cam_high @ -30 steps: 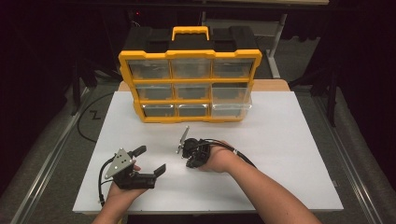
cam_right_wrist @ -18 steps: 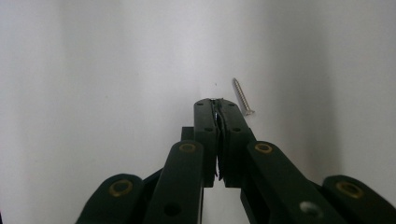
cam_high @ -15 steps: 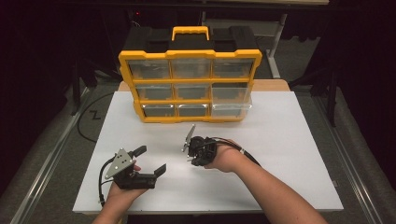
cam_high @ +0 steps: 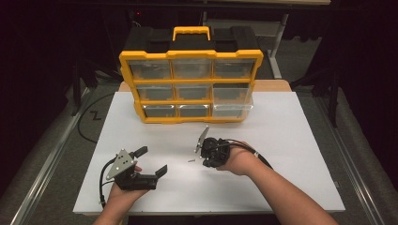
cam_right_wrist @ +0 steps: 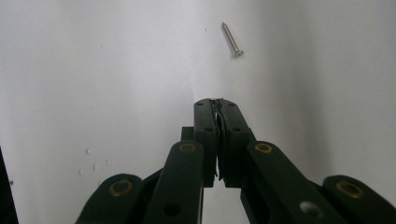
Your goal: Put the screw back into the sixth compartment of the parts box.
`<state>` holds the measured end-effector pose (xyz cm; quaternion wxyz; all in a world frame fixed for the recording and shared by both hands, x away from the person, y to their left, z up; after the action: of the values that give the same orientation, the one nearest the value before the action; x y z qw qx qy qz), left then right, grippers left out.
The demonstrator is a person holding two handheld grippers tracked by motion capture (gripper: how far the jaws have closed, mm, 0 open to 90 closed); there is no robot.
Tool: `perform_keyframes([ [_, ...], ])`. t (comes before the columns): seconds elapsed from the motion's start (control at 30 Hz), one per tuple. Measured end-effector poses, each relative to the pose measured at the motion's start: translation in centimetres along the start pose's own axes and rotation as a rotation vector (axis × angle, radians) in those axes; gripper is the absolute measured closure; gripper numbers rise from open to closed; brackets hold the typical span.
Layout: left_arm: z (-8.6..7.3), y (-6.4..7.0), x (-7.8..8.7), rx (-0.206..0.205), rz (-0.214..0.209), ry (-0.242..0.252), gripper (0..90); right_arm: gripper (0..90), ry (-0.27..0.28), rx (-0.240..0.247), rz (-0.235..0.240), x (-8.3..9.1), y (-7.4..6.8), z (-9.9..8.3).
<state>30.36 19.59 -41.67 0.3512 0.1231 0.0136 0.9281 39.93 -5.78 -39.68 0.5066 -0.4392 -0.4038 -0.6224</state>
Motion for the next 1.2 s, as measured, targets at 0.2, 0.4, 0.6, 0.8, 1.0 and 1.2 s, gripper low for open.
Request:
perform_keyframes([
  [0.2, 0.0, 0.0, 0.0, 0.001, 0.001, -0.001, 1.1, 89.7, 0.001, 0.005, -0.004, 0.3, 0.2, -0.9],
  [0.4, 0.0, 0.0, 0.0, 0.001, 0.001, -0.001, 1.1, 89.7, -0.021, -0.045, -0.006, 0.7, 0.1, -1.9],
  [0.6, 0.0, 0.0, 0.0, 0.000, 0.000, 0.002, 1.1, 89.6, -0.031, -0.098, -0.011, 1.1, 0.0, -3.0],
  [0.8, 0.0, 0.0, 0.0, 0.001, -0.001, 0.005, 1.1, 89.7, -0.034, -0.099, -0.024, 1.5, 0.3, -4.0],
  [1.0, 0.0, 0.0, 0.1, 0.001, -0.001, 0.006, 1.1, 89.6, -0.027, -0.098, -0.033, 2.1, 0.5, -4.9],
  [1.2, 0.1, 0.0, 0.0, 0.001, -0.002, 0.007, 1.1, 89.6, -0.022, -0.116, -0.044, 2.8, 0.7, -5.9],
])
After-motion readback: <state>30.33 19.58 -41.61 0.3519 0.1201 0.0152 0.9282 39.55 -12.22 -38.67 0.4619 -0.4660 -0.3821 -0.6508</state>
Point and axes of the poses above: each handheld gripper's, and its own axes: x roughly backward along the jaws, z roughly out of its top, y roughly to its right, the point moved 2 cm from there along -x, roughly forward along the jaws, and after that the axes turned 1 degree about -x, right-handed, at the moved point
